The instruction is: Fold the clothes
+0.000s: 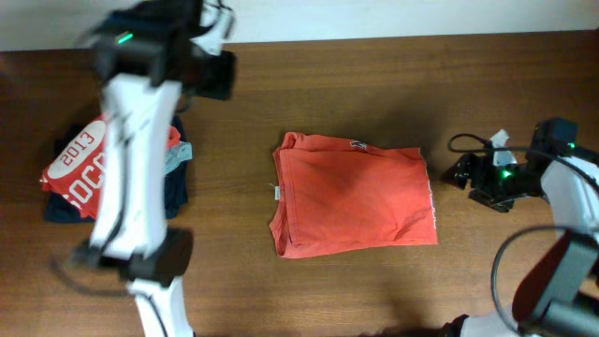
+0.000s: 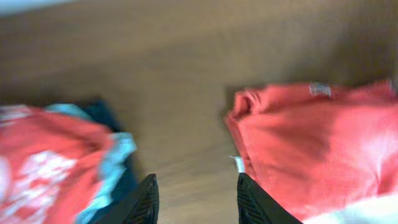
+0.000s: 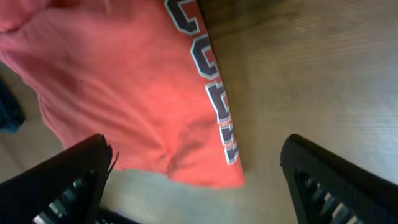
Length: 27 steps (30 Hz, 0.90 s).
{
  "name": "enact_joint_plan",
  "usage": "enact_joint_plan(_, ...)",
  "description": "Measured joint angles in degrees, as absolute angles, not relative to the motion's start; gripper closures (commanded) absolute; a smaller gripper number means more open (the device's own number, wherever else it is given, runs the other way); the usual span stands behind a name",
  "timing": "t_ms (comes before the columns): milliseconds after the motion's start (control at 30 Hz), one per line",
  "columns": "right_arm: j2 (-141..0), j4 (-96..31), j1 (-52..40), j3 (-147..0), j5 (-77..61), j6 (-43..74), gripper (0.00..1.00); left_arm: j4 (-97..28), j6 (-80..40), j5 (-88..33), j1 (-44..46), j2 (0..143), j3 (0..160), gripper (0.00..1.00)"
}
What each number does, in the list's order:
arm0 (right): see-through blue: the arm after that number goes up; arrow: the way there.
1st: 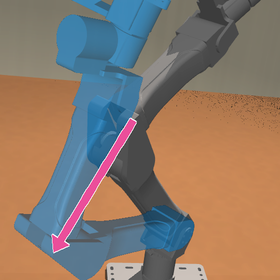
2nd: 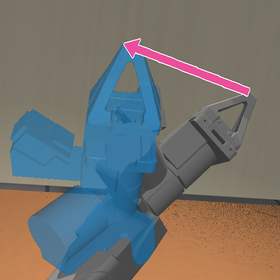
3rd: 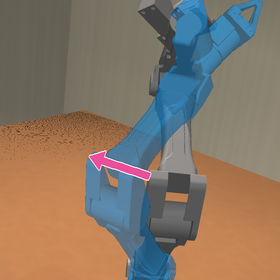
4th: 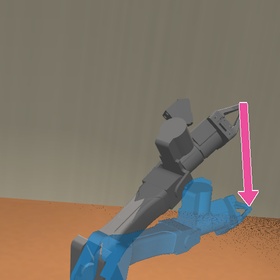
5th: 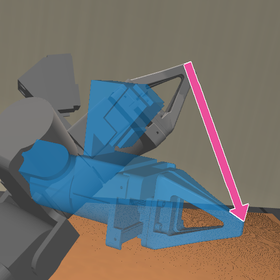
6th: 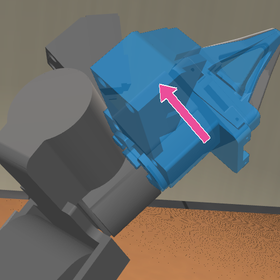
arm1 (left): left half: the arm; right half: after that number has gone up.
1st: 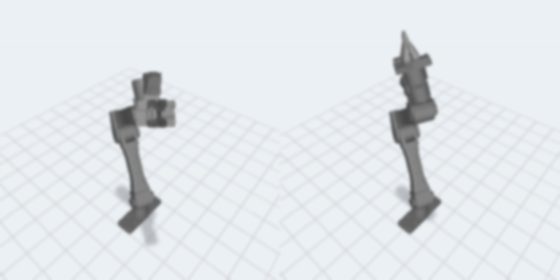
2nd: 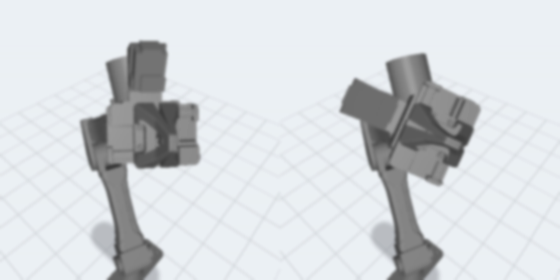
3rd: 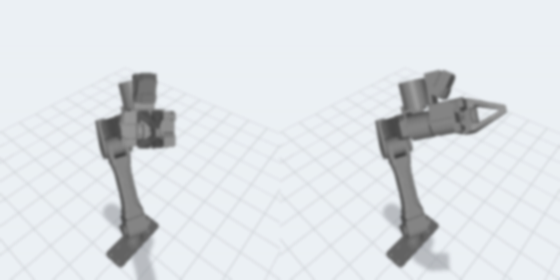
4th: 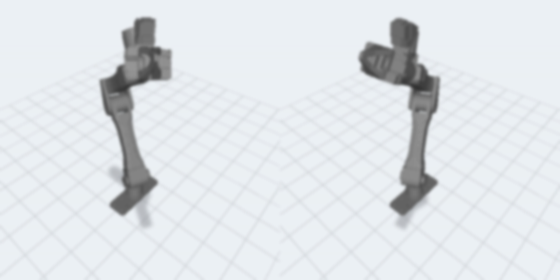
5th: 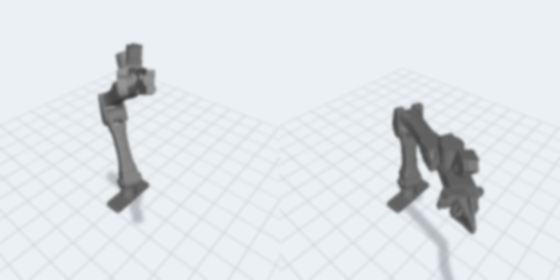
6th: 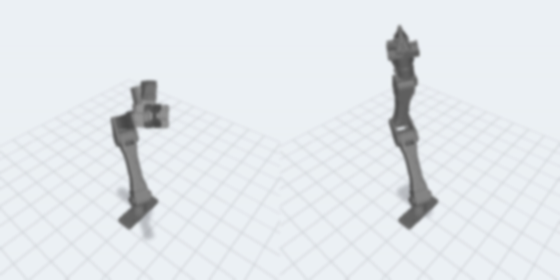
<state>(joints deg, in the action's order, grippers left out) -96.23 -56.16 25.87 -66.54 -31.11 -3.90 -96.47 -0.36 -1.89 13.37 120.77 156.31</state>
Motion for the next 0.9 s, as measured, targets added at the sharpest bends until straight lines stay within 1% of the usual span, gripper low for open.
enact_joint_plan(100,-102.37,-54.28,25.74,-66.54,-34.09,-7.86,0.12,-96.44,-2.22,3.66,13.37,111.98,157.1,0.54)
enact_joint_plan(233,-107.22,-52.73,25.15,-66.54,-36.23,-10.46,0.12,-96.53,-3.07,7.6,13.32,106.48,156.68,0.53)
enact_joint_plan(467,-111.96,-49.78,22.11,-66.98,-39.11,-12.05,0.12,-96.64,-3.38,11.31,11.42,104.51,149.03,0.53)
enact_joint_plan(533,-112.53,-49.41,20.58,-67.42,-40.01,-12.21,0.12,-96.66,-3.77,11.64,10.13,104.53,146.76,0.5)
enact_joint_plan(567,-112.75,-49.21,19.68,-67.55,-40.32,-12.23,0.16,-96.66,-4.08,11.7,9.39,104.53,145.84,0.5)
enact_joint_plan(633,-112.88,-48.75,17.63,-67.68,-40.21,-12.27,0.3,-96.64,-4.45,11.84,7.92,104.53,144.33,0.49)
enact_joint_plan(700,-113.3,-48.21,15.46,-67.7,-39.59,-12.49,0.52,-96.68,-4.62,11.81,6.68,104.53,143.46,0.49)
enact_joint_plan(733,-113.56,-48.07,14.66,-67.7,-39.4,-12.51,0.6,-96.66,-4.62,11.79,6.2,104.53,143.31,0.49)
enact_joint_plan(767,-113.93,-47.97,13.61,-67.68,-38.59,-12.34,0.74,-96.66,-4.67,11.81,5.78,104.53,143.15,0.49)
enact_joint_plan(800,-114.37,-47.97,12.8,-67.66,-38.0,-12.62,0.8,-96.66,-4.8,11.81,5.37,104.53,143.11,0.49)
enact_joint_plan(833,-114.59,-48.03,12.38,-67.64,-37.43,-12.38,0.83,-96.66,-4.82,11.84,5.1,104.51,143.11,0.49)
enact_joint_plan(900,-114.93,-48.34,11.86,-67.59,-36.38,-11.86,0.9,-96.66,-4.86,11.84,4.82,104.51,143.11,0.48)
